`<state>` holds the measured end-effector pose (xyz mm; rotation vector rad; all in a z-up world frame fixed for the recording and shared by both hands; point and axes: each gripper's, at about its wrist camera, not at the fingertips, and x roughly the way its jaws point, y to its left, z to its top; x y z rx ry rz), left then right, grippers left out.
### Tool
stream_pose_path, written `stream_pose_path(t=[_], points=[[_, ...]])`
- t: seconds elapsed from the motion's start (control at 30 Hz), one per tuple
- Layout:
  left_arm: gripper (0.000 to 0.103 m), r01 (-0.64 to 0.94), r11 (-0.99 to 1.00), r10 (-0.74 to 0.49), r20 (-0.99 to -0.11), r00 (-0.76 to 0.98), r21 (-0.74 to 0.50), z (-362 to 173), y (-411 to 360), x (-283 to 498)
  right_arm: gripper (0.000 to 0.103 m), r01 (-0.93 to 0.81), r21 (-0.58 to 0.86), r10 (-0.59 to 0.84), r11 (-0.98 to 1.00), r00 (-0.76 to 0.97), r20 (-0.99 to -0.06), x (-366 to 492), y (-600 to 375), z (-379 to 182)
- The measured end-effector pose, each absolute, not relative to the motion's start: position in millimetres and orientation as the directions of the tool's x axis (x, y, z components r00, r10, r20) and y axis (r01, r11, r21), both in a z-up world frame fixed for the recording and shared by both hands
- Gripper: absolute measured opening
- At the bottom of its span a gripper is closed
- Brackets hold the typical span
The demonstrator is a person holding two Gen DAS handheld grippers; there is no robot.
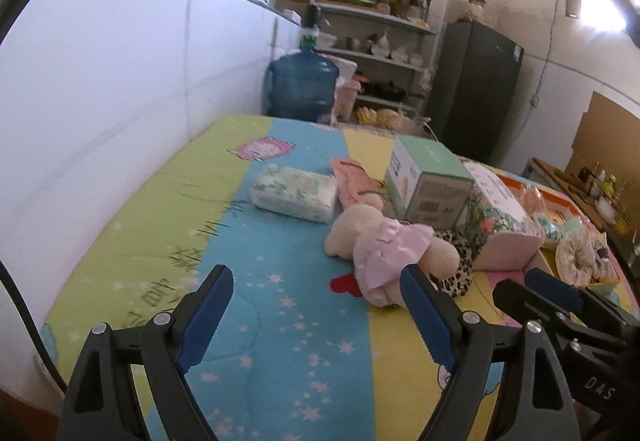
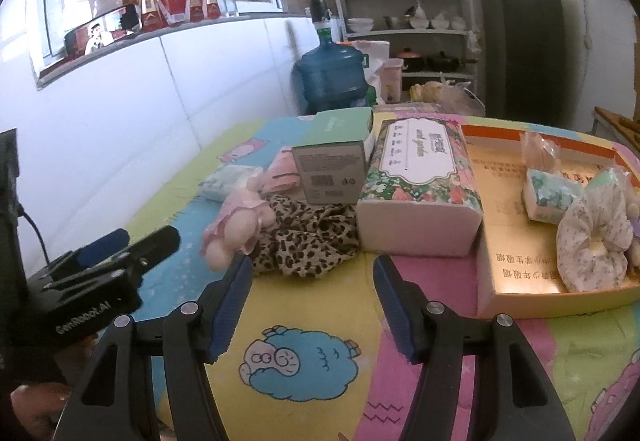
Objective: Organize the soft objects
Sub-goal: 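Move both open grippers back over the pile of soft items, then grasp the pink-dressed teddy bear with the left gripper while the right grasps the leopard scrunchie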
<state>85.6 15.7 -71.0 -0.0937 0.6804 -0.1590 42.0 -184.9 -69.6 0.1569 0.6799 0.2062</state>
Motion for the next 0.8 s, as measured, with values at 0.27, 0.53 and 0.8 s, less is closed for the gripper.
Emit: stream_pose_path(t=[0.27, 0.53, 0.8], points=[[0.085, 0.203, 0.952, -0.303, -0.607, 0.735, -0.229, -60.7, -3.3, 103.5, 0.065, -0.104, 0.229, 0.226, 0.968, 0.761, -0.608, 49.0, -199.2, -73.4], [0.084, 0.179, 0.964, -0.265, -0.663, 0.700, -0.196, -66.9, -26.0, 141.8, 0.065, -0.082, 0.253, 0.226, 0.964, 0.755, -0.615, 55.8, -210.5, -79.2], [0.079, 0.179, 0.952, -0.305, -0.693, 0.653, -0.250, -90.1, -15.9, 143.8, 0.065, -0.114, 0.272, 0.267, 0.955, 0.729, -0.630, 60.4, -209.3, -87.7]])
